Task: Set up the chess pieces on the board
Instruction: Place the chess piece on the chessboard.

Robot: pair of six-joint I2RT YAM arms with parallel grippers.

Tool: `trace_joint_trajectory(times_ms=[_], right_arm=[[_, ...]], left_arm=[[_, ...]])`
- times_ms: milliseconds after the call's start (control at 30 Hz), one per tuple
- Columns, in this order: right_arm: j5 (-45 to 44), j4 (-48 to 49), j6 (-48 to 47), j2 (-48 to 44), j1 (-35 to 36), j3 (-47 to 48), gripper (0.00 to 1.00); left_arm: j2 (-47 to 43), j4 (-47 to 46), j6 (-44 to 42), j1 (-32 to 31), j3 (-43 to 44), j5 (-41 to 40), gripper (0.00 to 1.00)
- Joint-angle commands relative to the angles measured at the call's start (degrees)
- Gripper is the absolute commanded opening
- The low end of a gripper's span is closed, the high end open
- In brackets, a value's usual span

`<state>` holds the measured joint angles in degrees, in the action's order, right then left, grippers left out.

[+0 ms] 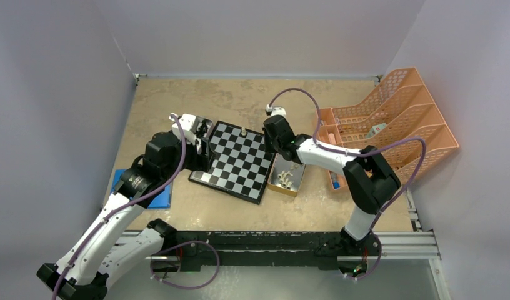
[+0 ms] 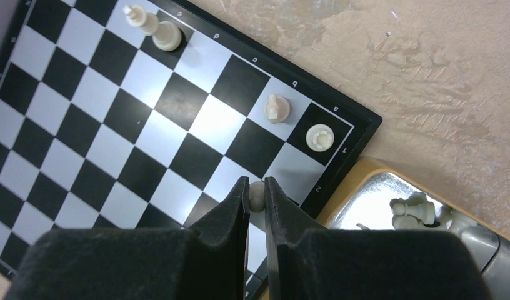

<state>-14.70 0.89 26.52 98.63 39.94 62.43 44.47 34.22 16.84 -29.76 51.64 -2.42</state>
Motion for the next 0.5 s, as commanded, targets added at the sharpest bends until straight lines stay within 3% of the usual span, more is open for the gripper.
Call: trace_joint_trajectory(times_ms=[0,467], right_arm=[[-3.8,2.3,1.4,1.9,0.2,3.2,0.14],[-8.2,0.6,2.9,5.1,0.2,4.1,0.14]], left_arm=[[-0.5,-1.2,-0.2,0.0,0.0,-0.9,0.71],[-0.6,-1.2,-0.1,0.1,0.0,-1.0,0.71]])
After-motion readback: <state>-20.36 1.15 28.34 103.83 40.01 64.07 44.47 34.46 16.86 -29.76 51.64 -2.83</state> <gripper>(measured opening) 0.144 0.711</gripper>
